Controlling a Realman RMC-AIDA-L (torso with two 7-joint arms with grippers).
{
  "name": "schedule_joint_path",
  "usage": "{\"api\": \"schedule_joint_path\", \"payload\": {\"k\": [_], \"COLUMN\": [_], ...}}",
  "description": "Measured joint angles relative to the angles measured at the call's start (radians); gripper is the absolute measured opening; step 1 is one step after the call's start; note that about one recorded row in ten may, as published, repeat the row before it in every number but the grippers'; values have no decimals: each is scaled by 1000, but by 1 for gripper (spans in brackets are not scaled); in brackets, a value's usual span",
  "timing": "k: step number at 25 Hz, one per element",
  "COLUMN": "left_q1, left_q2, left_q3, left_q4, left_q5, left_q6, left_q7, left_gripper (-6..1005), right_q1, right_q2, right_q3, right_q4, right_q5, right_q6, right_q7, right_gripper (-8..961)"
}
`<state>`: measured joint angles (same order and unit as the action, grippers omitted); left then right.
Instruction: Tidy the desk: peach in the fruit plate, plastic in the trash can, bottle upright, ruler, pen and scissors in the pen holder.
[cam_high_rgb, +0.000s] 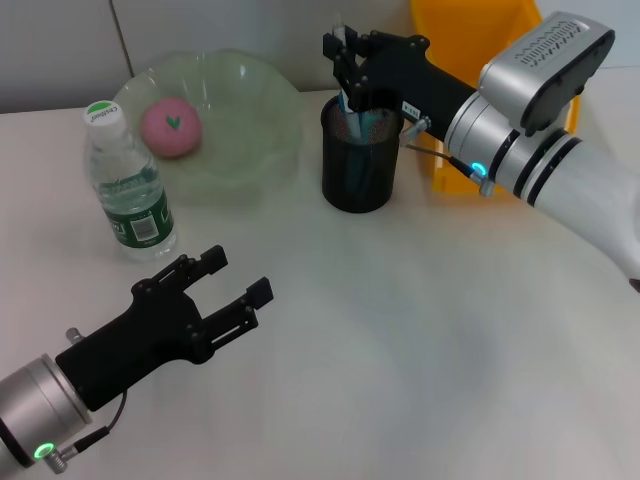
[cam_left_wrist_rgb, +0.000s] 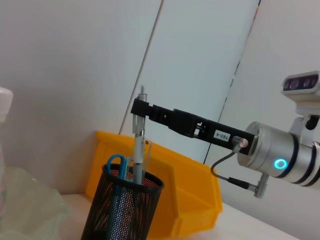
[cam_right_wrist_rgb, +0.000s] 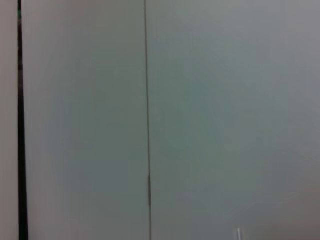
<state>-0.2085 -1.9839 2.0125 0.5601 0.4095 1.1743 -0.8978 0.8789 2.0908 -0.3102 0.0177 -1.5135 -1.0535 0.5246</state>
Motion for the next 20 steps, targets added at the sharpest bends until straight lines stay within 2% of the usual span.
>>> {"api": "schedule_joint_path", "payload": {"k": [10,15,20], "left_q1": [8,7,1], "left_q2": [16,19,19], "left_q3": [-15,-25,-30], "left_q4": [-2,-5,-16], "left_q5": [0,19,26], "left_q6": [38,45,56], "left_q7": [1,2,2], "left_gripper": [797,797,798], "right_q1": [-14,-26,-49], "right_q2": [-1,-1,-2], "right_q3": [11,5,12], "right_q4": [2,5,4], "right_q5": [8,9,11], "right_q6": [2,-12,-61], "right_q7": [53,56,63], "right_gripper": [133,304,566]}}
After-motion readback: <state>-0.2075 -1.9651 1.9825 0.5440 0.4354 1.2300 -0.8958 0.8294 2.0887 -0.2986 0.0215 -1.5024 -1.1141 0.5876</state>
